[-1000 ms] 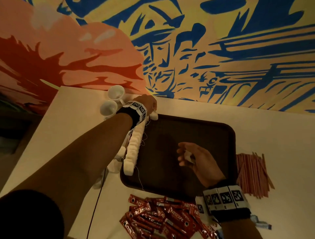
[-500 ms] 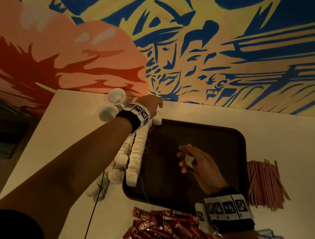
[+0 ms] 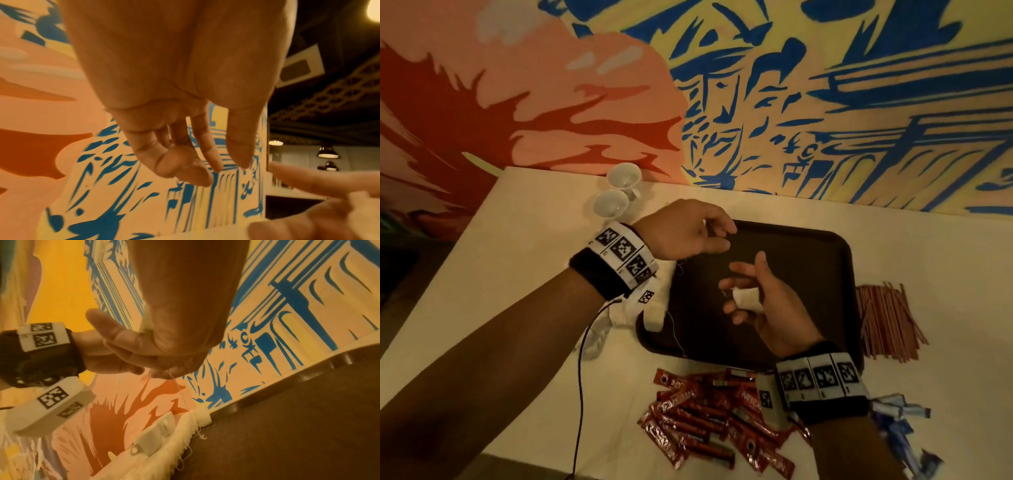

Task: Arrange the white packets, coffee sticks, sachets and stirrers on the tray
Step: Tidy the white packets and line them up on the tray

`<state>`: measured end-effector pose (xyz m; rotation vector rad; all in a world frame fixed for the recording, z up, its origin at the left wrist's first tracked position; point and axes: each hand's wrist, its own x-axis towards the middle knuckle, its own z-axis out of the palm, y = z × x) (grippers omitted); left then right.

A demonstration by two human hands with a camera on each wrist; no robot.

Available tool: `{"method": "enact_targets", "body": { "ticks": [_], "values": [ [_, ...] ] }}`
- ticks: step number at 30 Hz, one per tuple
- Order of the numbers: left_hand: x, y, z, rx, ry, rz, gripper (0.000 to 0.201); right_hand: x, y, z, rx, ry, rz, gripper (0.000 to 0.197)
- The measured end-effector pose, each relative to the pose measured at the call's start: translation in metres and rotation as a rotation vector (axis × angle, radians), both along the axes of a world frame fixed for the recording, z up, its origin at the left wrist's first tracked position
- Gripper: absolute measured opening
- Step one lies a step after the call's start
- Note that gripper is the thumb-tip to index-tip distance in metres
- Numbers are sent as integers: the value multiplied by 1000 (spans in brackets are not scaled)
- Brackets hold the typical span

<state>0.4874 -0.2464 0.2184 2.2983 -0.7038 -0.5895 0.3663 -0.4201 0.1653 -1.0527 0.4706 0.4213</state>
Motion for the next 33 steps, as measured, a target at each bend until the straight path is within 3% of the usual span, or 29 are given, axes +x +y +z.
{"method": "enact_targets", "body": {
  "ticks": [6, 17, 20, 27, 30, 33],
  "values": [
    [-85, 13, 39, -29, 171, -198, 37, -51, 27, 41, 18, -88, 62, 63],
    [-177, 50, 68, -79, -58, -69, 9, -133, 53, 80, 38, -176, 178, 66],
    [-192, 60, 80, -69, -94, -19, 6, -150, 49, 85, -14, -207, 216, 57],
    [-230, 62, 99, -124, -48, 72, 8, -186, 45, 84, -204, -369, 299, 23],
    [-248, 61, 103, -207, -18, 59, 14, -198, 43, 83, -235, -443, 233, 21],
    [-261, 61, 102, -212, -122, -24, 21, -206, 36, 84, -89, -413, 211, 29]
  ]
}}
